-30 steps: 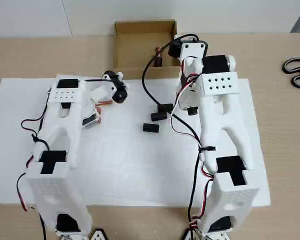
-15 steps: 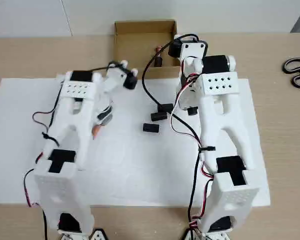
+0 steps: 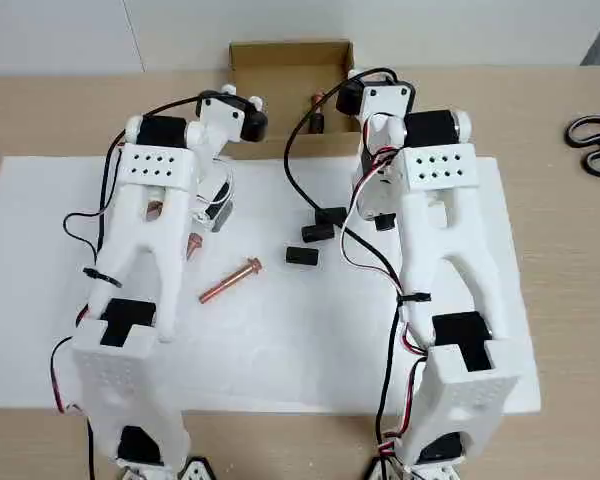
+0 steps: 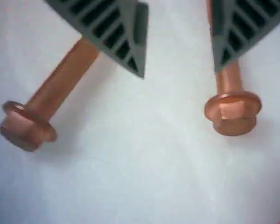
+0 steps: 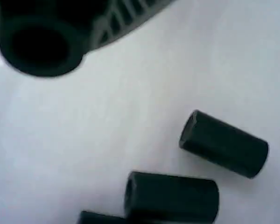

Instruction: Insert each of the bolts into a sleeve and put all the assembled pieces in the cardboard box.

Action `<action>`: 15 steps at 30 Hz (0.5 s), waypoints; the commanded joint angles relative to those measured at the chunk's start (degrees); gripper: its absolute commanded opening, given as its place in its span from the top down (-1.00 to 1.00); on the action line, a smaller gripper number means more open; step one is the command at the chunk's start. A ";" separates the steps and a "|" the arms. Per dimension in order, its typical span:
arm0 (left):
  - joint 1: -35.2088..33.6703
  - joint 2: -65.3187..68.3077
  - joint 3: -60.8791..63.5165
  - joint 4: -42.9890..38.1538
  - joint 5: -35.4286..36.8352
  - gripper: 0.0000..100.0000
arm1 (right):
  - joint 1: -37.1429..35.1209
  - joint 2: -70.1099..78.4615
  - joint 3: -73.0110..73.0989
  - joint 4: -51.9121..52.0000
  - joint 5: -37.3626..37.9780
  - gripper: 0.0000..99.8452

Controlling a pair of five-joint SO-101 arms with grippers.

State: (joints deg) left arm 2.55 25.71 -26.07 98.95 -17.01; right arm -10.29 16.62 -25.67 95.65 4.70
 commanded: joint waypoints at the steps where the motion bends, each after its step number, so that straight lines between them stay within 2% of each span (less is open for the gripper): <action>1: 0.44 -0.26 1.01 1.32 -8.88 0.82 | 0.13 -3.74 -0.70 -0.22 0.70 0.99; 3: 0.44 -0.26 3.82 1.32 -14.24 0.82 | 0.13 -3.74 -0.70 -0.22 0.70 0.99; 7: 0.53 -0.26 6.99 1.05 -20.04 0.82 | 0.13 -3.74 -0.70 -0.22 0.70 0.99; 15: 2.99 -0.26 7.52 1.05 -17.14 0.68 | 0.13 -3.65 -0.70 -0.22 0.70 0.99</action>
State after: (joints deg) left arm 4.84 25.98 -18.68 99.21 -35.47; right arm -10.29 16.62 -25.67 95.65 4.70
